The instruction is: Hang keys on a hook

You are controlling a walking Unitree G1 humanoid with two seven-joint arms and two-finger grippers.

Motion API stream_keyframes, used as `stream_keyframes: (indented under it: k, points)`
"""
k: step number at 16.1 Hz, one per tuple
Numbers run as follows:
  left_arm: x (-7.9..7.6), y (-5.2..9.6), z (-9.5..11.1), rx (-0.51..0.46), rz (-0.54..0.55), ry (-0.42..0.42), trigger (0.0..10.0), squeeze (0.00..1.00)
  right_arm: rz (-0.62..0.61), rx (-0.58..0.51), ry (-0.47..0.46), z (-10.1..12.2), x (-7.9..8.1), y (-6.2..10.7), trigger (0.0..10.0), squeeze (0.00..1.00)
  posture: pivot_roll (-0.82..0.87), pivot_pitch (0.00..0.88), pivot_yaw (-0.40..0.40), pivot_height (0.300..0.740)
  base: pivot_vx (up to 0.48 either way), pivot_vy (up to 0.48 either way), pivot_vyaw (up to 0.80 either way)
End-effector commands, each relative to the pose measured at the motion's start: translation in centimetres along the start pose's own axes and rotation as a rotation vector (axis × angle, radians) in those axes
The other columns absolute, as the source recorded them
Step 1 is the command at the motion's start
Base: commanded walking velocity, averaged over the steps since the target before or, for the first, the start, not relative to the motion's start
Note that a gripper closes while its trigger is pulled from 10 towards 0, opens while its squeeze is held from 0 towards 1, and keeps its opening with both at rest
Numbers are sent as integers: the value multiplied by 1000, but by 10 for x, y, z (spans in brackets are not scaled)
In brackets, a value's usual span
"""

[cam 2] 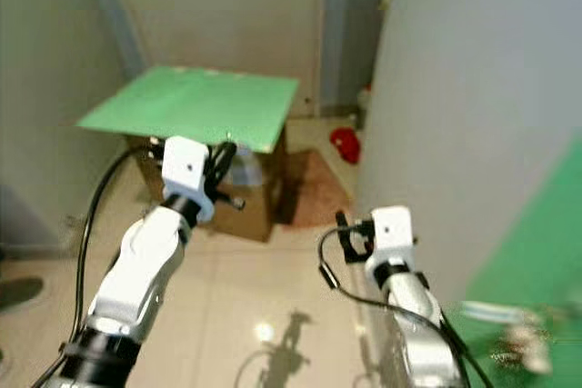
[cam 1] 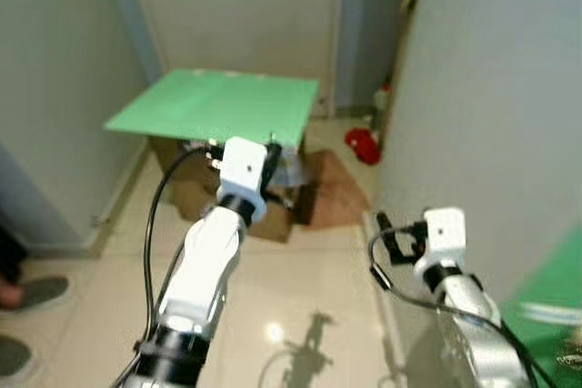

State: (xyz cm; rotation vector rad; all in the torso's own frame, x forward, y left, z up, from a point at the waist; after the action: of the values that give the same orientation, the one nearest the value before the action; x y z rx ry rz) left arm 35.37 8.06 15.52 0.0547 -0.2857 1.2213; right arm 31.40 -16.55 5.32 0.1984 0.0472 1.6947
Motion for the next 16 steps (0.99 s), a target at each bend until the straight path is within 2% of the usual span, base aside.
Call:
stream_keyframes:
  k: [1,9,16]
  points:
    - [7,1,-2,7,15,-6,0,0,17,-4,5,1,6,-1,10000,0,-61,0,59,740,0,0,0]
    - [5,0,-2,7,11,-21,0,0,20,3,10,-1,5,-2,10000,0,-62,0,56,740,0,0,0]
    - [5,0,2,-8,27,20,0,0,21,11,3,-4,6,-1,10000,0,-58,0,54,740,-35,0,0]
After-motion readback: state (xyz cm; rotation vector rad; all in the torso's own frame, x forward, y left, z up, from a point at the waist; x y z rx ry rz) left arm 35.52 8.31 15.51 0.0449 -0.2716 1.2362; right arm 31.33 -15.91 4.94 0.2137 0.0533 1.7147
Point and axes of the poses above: a point about 5 cm out from each wrist's last joint towards the gripper, its own y axis pointing back from the gripper into the wrist, its own z axis along the axis of the wrist's last joint, x = y × z, the point moved 5 cm from there along -y, pointing out of the wrist towards the gripper, and after that the axes turned 8 degrees about -y, right-handed, at the moved point
